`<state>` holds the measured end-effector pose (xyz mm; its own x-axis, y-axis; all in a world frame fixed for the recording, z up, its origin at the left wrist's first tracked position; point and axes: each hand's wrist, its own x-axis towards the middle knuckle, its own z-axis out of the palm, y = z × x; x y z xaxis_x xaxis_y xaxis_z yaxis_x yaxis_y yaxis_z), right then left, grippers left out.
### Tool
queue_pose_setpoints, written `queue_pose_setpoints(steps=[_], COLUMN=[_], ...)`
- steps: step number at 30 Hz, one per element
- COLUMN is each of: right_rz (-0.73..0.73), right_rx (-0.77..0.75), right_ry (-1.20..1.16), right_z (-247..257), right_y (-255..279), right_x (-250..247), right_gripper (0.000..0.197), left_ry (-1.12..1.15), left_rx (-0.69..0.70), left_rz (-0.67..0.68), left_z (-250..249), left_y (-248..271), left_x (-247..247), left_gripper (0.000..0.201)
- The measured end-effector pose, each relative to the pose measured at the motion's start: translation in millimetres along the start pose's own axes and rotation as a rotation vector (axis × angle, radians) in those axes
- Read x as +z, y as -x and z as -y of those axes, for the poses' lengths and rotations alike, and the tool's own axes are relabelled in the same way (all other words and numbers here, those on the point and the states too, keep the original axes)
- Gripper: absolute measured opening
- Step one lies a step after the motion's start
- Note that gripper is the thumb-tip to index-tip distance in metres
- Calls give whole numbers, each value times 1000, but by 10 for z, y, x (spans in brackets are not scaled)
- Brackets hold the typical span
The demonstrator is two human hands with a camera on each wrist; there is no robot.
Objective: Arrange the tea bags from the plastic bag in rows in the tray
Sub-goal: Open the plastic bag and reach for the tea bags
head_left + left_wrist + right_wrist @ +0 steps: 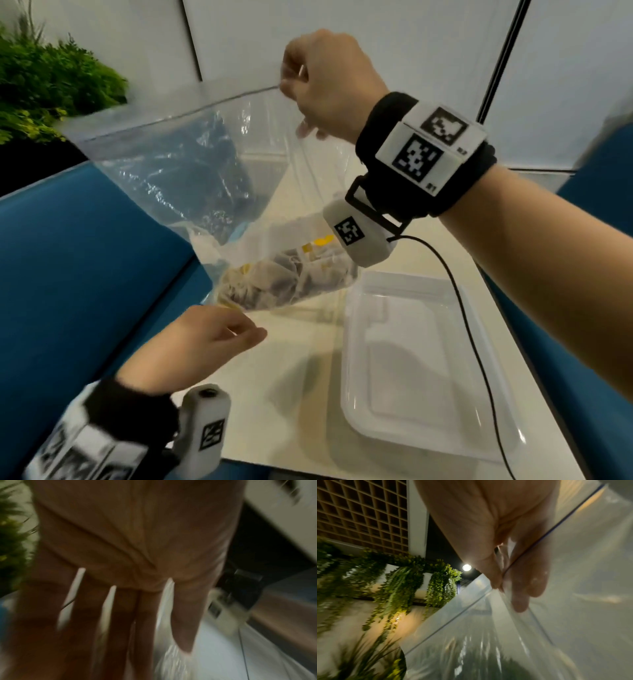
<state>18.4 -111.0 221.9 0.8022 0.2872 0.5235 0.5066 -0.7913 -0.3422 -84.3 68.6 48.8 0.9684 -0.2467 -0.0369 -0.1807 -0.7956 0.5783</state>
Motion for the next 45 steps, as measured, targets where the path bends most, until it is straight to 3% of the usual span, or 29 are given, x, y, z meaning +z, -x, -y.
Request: queue_pose_setpoints(steps=[4, 7, 10, 12, 16, 20, 23, 25, 28, 31, 33, 37, 41, 45], right_rz=[74, 149, 213, 227, 295, 89, -76, -159, -195, -196, -187, -160, -111, 51], right_rx=[-103, -189, -235, -259, -365, -546, -686, -792, -874, -909, -916, -956, -1029, -1017], right_ry=[-57, -67, -25, 28, 287, 265, 270, 278, 313, 327, 328, 354, 269, 91], right_z=[88, 90, -6, -94, -257, -350, -479, -507, -565, -619, -616, -566, -436, -308], right_y=[194, 388, 559, 642, 784, 908, 935, 956, 1023, 1094, 1113, 1168, 1340, 1628], right_x=[201, 417, 626, 767, 1001, 1043, 1099, 1086, 1070, 1088, 1103, 1071, 1029, 1013], right_gripper=[7, 22, 20, 9, 23, 16, 16, 22, 41, 43, 47, 51, 41, 33], left_ry=[-9, -236, -378, -383, -330, -366, -430, -387, -202, -246, -285, -290, -290, -343], left_rx=[296, 251, 236, 266, 366, 470, 528, 559, 426, 251, 181, 90, 17, -43], left_rz=[-525, -732, -709, -696, -752, -709, -703, -627, -409, -136, -57, -97, -200, -356], left_z=[-198, -118, 40, 131, 193, 206, 177, 143, 59, -65, -134, -199, -188, -148], left_y=[330, 217, 11, -101, -196, -259, -291, -293, -295, -305, -320, -375, -461, -576], left_x=[-349, -450, -399, -299, -226, -255, -291, -328, -396, -496, -535, -538, -582, -665], left_gripper=[18, 57, 64, 50, 13, 29, 28, 22, 12, 43, 39, 13, 12, 15])
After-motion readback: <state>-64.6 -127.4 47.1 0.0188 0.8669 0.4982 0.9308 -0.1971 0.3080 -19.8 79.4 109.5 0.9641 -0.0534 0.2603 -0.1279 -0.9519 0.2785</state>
